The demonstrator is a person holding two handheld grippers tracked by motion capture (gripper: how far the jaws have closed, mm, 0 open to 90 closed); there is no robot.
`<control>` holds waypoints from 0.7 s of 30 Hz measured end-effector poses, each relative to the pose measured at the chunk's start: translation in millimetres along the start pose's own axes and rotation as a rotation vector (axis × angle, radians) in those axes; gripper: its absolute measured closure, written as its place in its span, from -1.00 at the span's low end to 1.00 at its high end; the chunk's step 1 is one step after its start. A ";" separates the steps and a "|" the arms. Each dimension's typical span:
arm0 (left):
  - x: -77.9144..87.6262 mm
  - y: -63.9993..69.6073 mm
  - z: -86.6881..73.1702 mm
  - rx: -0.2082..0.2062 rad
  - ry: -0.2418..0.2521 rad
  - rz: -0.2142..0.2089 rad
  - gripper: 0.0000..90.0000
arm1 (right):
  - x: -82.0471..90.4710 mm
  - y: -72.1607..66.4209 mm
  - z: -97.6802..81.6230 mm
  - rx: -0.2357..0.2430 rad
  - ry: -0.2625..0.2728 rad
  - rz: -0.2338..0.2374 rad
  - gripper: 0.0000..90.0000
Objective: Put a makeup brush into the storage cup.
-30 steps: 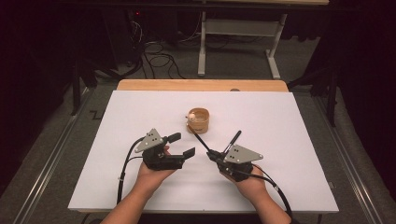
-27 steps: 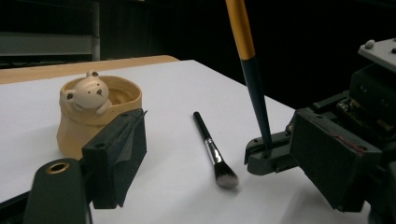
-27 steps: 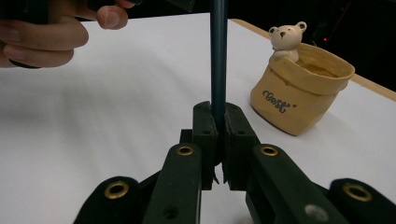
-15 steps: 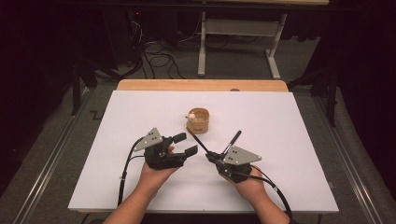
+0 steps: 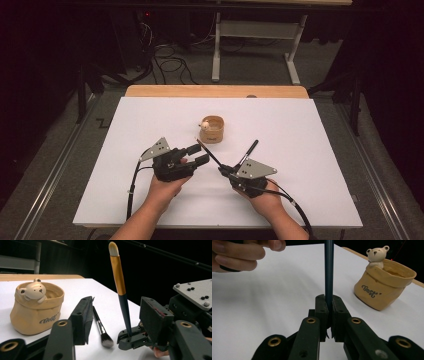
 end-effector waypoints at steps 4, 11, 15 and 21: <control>0.4 -0.1 0.2 0.002 0.003 -0.004 0.09 | -0.3 -0.4 0.0 0.005 -0.002 0.001 0.92; 1.5 0.3 1.3 0.010 0.015 -0.013 0.21 | -1.4 -1.8 -1.1 0.012 -0.012 0.007 0.92; 2.4 -0.6 1.5 0.026 0.022 -0.028 0.27 | -2.9 -3.3 -1.5 0.013 -0.012 0.013 0.92; 3.7 -0.5 2.2 0.037 0.033 -0.046 0.37 | -4.5 -4.5 -1.6 0.023 -0.012 0.018 0.92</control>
Point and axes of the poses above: each handheld gripper's, and its own axes: x roughly backward along the jaws, z roughly out of its top, y roughly to its right, the point moved 7 cm from there along -x, roughly forward along the jaws, and after that the axes turned 5 degrees about -y, right-handed, at the moved point
